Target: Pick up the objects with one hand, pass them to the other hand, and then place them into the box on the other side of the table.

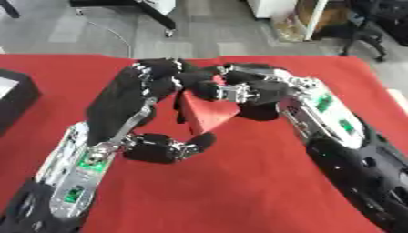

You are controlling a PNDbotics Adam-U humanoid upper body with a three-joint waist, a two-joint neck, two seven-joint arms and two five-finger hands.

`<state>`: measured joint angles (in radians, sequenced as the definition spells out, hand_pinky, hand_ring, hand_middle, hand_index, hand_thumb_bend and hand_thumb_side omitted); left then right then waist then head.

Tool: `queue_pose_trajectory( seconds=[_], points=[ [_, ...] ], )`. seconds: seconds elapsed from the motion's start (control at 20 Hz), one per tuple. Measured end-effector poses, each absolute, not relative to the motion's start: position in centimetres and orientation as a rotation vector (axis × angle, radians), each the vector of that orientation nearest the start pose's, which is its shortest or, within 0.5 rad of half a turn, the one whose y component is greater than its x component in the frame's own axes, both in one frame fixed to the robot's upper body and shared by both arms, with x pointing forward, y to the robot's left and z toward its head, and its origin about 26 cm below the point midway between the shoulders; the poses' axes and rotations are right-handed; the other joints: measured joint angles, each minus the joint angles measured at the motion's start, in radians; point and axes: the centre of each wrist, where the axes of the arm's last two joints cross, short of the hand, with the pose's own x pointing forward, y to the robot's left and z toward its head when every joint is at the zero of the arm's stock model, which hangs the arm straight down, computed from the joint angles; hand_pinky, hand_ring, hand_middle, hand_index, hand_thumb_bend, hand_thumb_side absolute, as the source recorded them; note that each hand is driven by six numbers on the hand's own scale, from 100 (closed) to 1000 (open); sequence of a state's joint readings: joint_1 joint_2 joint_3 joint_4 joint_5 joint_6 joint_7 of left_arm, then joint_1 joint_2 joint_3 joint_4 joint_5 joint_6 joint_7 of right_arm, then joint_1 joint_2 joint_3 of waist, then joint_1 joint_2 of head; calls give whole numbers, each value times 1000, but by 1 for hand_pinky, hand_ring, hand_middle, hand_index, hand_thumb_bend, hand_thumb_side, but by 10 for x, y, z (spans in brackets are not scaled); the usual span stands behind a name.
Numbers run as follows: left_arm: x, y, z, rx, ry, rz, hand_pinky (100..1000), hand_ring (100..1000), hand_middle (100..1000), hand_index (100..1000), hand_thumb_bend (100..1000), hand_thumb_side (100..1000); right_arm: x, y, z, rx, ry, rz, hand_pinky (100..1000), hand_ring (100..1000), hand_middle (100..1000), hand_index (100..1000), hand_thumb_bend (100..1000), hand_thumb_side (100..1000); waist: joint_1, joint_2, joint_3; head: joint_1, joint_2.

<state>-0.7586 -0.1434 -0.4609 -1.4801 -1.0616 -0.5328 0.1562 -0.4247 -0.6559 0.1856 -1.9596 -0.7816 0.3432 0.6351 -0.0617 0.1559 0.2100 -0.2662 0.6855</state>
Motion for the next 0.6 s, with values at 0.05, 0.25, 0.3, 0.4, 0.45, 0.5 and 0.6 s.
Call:
queue_pose_trajectory(
  seconds=[0.05,0.25,0.3,0.4,0.45,0.5,0.6],
  points=[
    [337,-9,193,-300,2807,1275,425,311,246,463,102,225,309,-259,235,904,-1574,1027,603,697,406,356,100,380,0,0,0,0,0],
    [336,-11,192,-288,2846,1212,415,303,229,446,120,210,310,-259,237,935,-1585,1047,622,740,484,438,100,474,0,0,0,1,0],
    [335,-12,192,-284,2853,1196,415,303,228,445,122,209,310,-259,237,949,-1589,1055,628,752,510,467,100,525,0,0,0,2,0],
    [335,-13,192,-277,2864,1169,418,305,228,445,127,208,310,-259,237,971,-1598,1070,636,769,559,515,100,615,0,0,-1,4,0],
    [335,-14,192,-273,2867,1157,422,308,229,446,129,208,310,-260,238,980,-1604,1075,640,780,589,540,100,661,0,0,-1,5,-1],
    [334,-14,193,-269,2869,1146,425,311,231,447,132,208,310,-260,238,989,-1609,1078,644,788,618,568,100,705,0,0,-1,5,-1],
    [334,-15,193,-266,2873,1128,431,314,232,447,137,205,310,-260,238,1004,-1615,1079,650,804,675,623,100,767,0,0,-3,6,-1]
  ],
)
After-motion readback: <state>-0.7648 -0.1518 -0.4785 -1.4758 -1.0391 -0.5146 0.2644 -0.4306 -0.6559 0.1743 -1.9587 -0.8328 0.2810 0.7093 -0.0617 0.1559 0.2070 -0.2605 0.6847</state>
